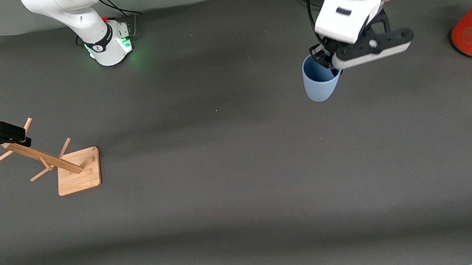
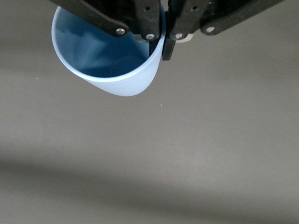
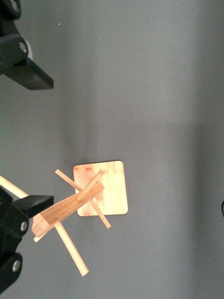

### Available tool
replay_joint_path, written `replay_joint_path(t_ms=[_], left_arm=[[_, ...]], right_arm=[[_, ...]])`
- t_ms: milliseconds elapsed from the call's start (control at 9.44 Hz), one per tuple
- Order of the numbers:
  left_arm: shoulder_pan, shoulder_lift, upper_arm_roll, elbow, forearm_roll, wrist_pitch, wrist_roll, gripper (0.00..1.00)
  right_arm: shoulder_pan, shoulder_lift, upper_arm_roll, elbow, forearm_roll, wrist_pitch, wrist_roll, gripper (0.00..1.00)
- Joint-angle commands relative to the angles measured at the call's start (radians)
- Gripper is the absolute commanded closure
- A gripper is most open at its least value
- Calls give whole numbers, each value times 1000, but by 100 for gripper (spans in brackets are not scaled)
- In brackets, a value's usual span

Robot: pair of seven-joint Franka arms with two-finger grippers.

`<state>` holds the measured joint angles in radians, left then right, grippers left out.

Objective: Rotate and upright cup with both arms
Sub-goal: 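Lift and rotate the cup upright with the left gripper, then lower the upright cup onto the table with the left gripper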

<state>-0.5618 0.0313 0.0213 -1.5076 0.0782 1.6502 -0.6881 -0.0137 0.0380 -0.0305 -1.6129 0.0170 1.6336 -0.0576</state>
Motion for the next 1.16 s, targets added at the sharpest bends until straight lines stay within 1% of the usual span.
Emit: replay_joint_path(t_ms=[0, 212, 318, 424, 529, 847, 1059], left_arm=[[23, -103, -6, -268, -64, 198, -13, 100], [22, -81, -8, -432, -100, 365, -25, 100], [20, -33, -8, -451, -116, 367, -16, 100], [8, 35, -12, -451, -120, 379, -11, 100], [-19, 95, -17, -450, -123, 423, -27, 100], [-81, 226, -17, -459, -124, 584, -108, 100], [-89, 301, -17, -465, -124, 675, -120, 100]], right_arm=[[-2, -7, 3, -5, -38, 3, -25, 0], [0, -7, 3, -5, -38, 3, -25, 0], [-2, -7, 3, -5, -37, 3, -25, 0], [-2, -7, 3, -5, -37, 0, -24, 0], [-2, -7, 3, -5, -35, 0, -24, 0], [-2, -7, 3, -7, -26, 0, -22, 0], [-2, -7, 3, -9, -25, -1, -22, 0]])
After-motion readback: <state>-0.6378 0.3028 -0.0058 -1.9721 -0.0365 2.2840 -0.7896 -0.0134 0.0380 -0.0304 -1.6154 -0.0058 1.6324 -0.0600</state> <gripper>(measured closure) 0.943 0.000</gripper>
